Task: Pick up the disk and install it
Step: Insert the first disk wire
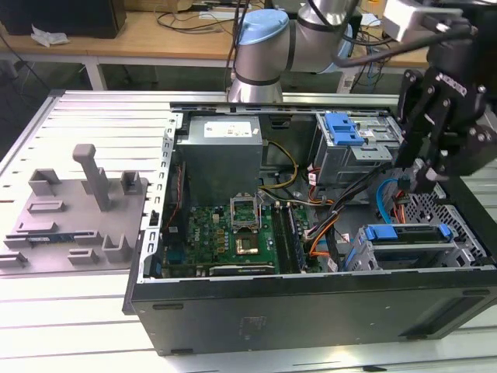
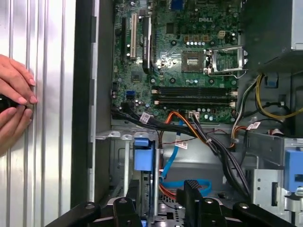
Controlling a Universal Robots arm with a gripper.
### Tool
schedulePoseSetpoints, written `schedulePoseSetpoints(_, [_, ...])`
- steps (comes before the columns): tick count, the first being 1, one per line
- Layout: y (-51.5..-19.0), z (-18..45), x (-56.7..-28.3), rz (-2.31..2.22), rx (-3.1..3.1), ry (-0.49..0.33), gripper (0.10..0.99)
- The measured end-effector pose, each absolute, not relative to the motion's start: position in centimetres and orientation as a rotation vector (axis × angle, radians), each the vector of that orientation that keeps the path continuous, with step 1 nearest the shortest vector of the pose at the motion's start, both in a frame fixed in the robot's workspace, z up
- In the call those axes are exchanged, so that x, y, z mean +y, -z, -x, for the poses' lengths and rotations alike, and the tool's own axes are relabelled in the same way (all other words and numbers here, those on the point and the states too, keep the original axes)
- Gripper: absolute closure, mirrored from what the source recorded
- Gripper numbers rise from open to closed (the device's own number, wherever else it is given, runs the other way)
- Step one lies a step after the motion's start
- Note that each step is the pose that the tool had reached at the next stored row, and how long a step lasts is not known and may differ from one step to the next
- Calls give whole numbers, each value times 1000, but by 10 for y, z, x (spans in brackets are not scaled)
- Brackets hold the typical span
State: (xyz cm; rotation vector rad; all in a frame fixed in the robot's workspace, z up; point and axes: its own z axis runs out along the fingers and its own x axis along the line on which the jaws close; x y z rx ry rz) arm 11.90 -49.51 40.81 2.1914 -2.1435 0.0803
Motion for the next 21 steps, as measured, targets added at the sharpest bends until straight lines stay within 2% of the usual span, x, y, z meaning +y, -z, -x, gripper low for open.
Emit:
schedulePoseSetpoints(2, [-408, -119, -475, -2180, -2132, -103, 584])
schedulePoseSetpoints(5, [-408, -119, -464, -2152, -2107, -154, 584])
schedulePoseSetpoints(8, [-408, -120, -463, -2134, -2127, -211, 584])
schedulePoseSetpoints(12, [-407, -120, -463, -2066, -2196, -230, 584])
schedulePoseSetpoints(16, [-406, -122, -460, -1999, -2155, -330, 584])
schedulePoseSetpoints(21, [-403, -132, -452, -1990, -2151, -334, 584])
